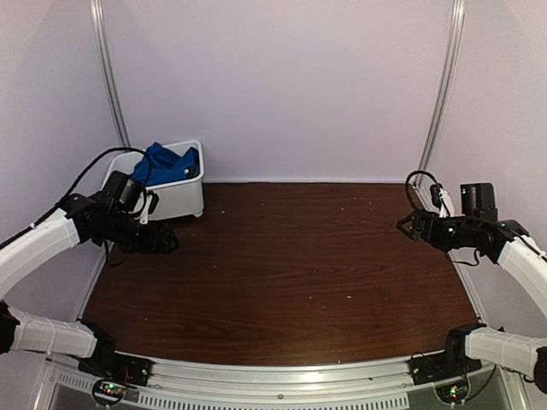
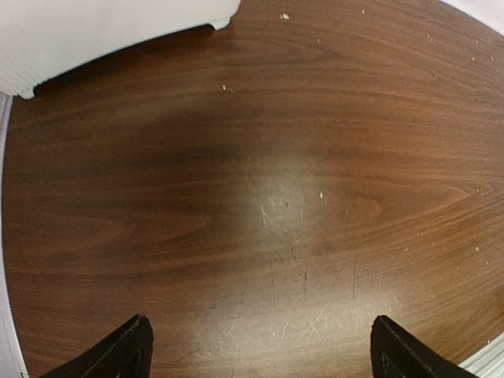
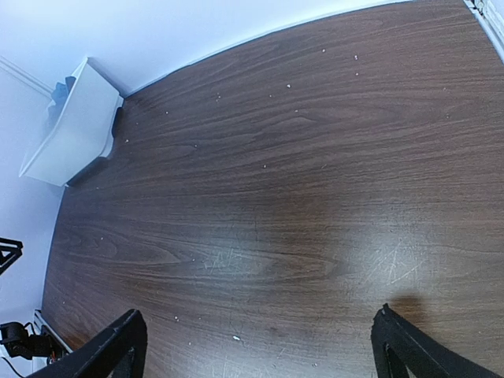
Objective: Fold and stack the mixed laundry pile
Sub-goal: Pick up the crumpled skirt and place it in the bin.
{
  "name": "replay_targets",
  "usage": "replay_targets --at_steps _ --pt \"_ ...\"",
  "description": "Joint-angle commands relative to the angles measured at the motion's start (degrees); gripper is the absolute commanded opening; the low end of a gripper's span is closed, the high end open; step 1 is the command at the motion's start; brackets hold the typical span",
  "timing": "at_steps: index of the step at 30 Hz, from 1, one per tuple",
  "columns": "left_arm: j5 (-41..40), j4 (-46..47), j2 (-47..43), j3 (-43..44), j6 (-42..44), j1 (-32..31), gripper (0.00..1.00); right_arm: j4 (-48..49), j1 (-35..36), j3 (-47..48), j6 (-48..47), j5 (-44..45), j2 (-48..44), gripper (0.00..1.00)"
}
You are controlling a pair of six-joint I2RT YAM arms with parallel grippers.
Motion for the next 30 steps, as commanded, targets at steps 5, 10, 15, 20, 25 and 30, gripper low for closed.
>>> replay_targets --at_steps 5,10,15,20,25,30 --pt "-7.9 -2.3 14.5 26.8 9.6 1.6 0.98 1.2 0.3 9.5 -2.3 0.5 7.2 1.00" --pt "-11.5 -7.4 25.9 44.3 11.9 5.1 0.98 3.9 0.2 10.8 -1.2 -1.4 11.4 1.00" --pt "-10.9 -7.6 35.6 56.5 12.6 9.6 0.98 8.3 0.3 10.7 1.2 -5.0 14.7 1.00" --pt "-10.0 -8.1 44.4 64.4 13.2 12.3 0.98 9.2 0.2 12.6 1.4 -6.0 18.0 1.00" --pt "-7.1 -8.7 52.2 70.3 13.5 14.1 0.98 11.1 0.2 13.2 2.6 -6.5 20.3 1.00" --pt "-4.4 -8.2 58.6 73.2 15.0 14.7 0.98 12.3 0.2 13.6 3.6 -6.4 22.0 1.00"
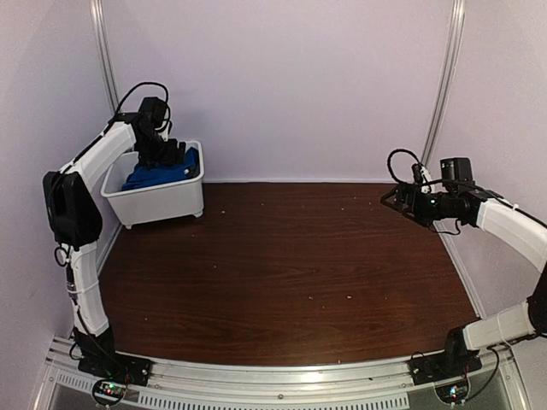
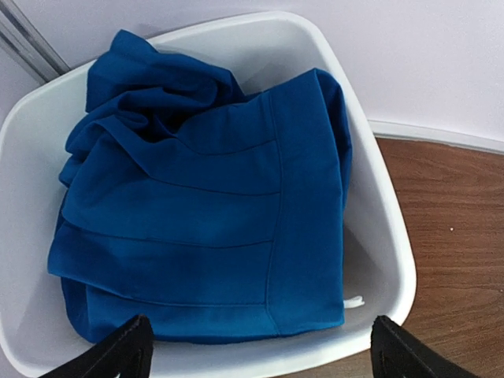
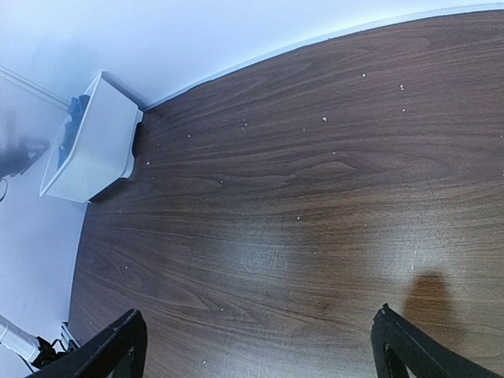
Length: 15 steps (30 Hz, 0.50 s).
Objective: Fold and stack the mixed laundry pile
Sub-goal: Pick up the crumpled skirt and place it in the bin.
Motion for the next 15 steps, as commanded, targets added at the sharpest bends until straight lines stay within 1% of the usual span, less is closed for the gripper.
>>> replay_targets --at_steps 1,8,10,11,12,15 --pt "2.9 0.5 4.4 3.4 2.2 0.6 0.98 2.9 0.1 1.9 1.4 -0.6 1.1 1.00" --pt "-0.7 1.3 10.8 5.5 2.8 0.7 0.98 2.7 0.1 2.3 1.6 -0.1 1.8 1.00" --pt "-2.7 1.3 12.2 7.0 2.1 1.1 0.95 2.7 0.1 2.4 1.7 0.0 1.8 1.00" --pt "-3.1 1.3 12.7 7.5 1.5 1.5 0.90 2.6 0.1 2.5 1.7 0.0 1.9 1.00" --pt "-3.1 1.3 13.0 8.0 0.6 2.2 0.84 2.5 0.1 2.6 1.6 0.1 2.0 1.00" --pt "-2.7 1.5 13.0 9.6 -2.2 4.2 0.51 2.2 0.2 2.9 1.4 0.3 2.1 1.00"
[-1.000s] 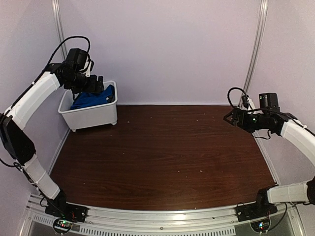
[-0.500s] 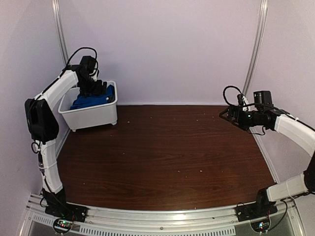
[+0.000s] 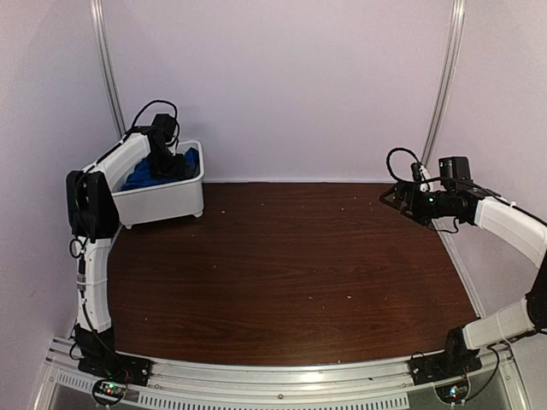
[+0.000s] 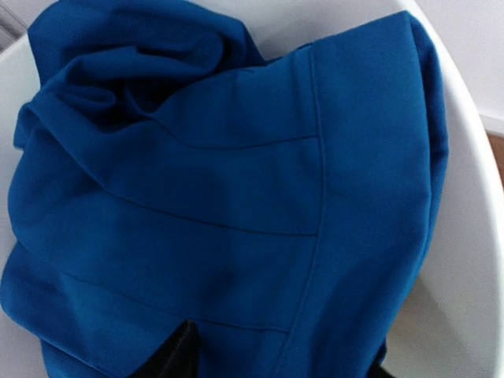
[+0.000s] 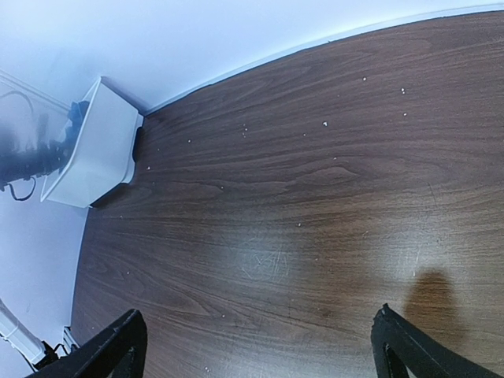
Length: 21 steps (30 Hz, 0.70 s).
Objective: Fold and stack the mixed laundry pile
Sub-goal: Pick up the crumpled skirt and place it in the bin.
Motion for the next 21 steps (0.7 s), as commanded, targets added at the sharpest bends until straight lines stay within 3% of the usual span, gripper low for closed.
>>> replay_targets --at_steps 1,4,6,15,21 --pt "-0.4 1.7 -0.1 3.8 -2.7 3.8 0.39 0.9 0.1 2.2 0.1 0.3 0.4 1.00" --pt "1.1 3.7 -2.4 5.2 -2.6 5.8 0.11 0.8 0.2 2.5 -0.1 0.1 0.6 1.00" --pt "3.6 6.2 -5.0 5.3 -3.7 7.2 0.00 0.9 0.1 2.5 -0.2 0.2 0.5 1.00" --pt "20.4 20.7 -16.0 7.1 -13.8 9.6 0.00 2.0 0.1 2.4 0.0 0.1 -0.7 1.00" --pt "34.5 34.3 -20.2 9.7 -28.2 9.6 0.00 2.3 0.1 2.3 0.3 0.9 -2.7 1.00"
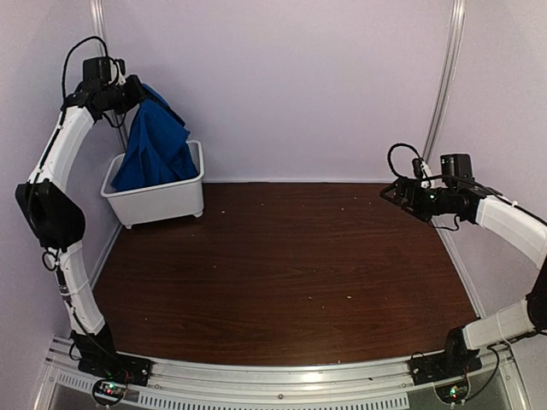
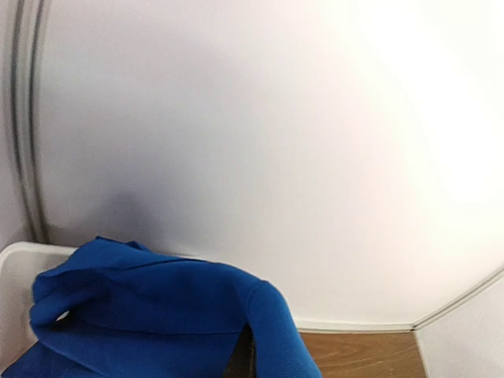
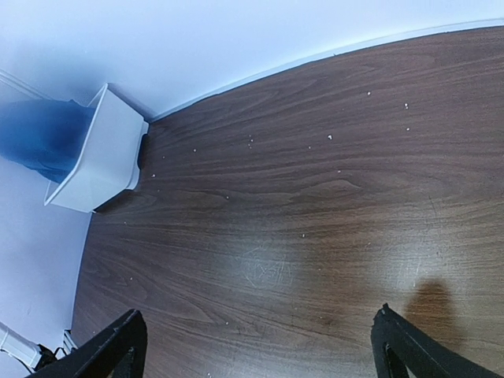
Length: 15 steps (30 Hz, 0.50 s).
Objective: Fold and stack the mixed laundry pile
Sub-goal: Pick up the crumpled skirt and place it in the bin, then place the crumpled skirt at the center of the board.
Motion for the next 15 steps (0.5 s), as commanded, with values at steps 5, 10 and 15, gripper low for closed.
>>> replay_targets --at_steps 5,10,15 --pt "23.2 30.2 -5.6 5.4 -23.6 -4.9 0.00 1.7 0.1 0.6 0.4 1.2 -4.5 1.00" --pt "24.4 31.7 -5.7 11.6 -23.0 -13.7 0.00 1.7 0.0 -0.2 0.8 1.3 -6.4 1.00" --pt "26.0 34.1 -6.7 12.8 -22.6 -21.5 0.00 1.5 0.0 -1.3 1.2 1.5 -8.2 1.00"
